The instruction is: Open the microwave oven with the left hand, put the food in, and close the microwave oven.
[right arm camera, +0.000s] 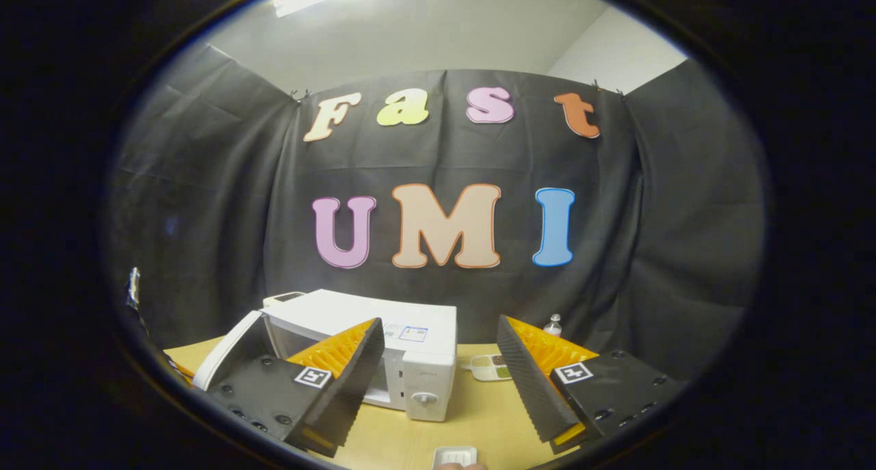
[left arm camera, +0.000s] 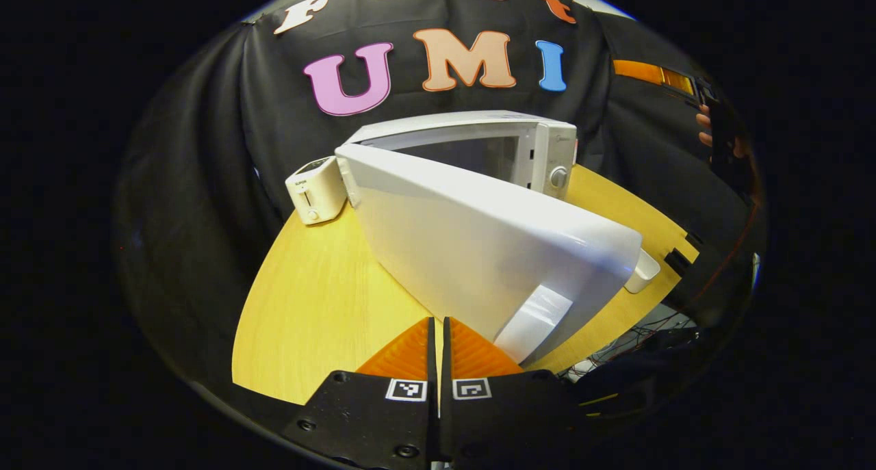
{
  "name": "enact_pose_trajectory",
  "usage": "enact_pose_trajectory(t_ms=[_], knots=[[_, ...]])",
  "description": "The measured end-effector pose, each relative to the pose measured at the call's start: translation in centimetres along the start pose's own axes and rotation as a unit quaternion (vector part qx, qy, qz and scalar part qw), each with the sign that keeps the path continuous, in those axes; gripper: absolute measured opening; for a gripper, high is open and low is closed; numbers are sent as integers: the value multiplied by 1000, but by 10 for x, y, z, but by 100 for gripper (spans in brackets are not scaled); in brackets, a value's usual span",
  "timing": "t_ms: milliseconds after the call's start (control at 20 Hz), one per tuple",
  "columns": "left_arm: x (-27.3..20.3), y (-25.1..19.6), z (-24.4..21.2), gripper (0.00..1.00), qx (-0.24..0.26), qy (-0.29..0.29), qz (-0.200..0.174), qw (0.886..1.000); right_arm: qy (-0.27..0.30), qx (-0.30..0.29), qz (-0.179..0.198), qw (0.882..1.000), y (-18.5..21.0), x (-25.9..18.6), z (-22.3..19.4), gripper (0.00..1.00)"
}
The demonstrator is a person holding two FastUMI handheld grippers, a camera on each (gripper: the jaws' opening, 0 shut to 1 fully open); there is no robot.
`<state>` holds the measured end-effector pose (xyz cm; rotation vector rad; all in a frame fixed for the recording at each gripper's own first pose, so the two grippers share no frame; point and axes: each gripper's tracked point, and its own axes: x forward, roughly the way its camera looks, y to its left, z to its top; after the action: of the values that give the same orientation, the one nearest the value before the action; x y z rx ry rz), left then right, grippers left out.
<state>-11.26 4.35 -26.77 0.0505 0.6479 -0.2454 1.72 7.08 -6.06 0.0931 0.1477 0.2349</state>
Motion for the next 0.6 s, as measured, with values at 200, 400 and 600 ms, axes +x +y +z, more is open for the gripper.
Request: enact_pose_trajectory(t_ms=[200,400,600], knots=[[11,-12,12,0,-1,10,4,1000,-5,-5,6,1000,-18,2,6,96],[18,-23,26,0,-11,15,15,1000,2,5,14,1000,-35,9,5,96],[26,-29,38,0,-8,16,22,1000,1,12,17,1000,-48,19,6,96]])
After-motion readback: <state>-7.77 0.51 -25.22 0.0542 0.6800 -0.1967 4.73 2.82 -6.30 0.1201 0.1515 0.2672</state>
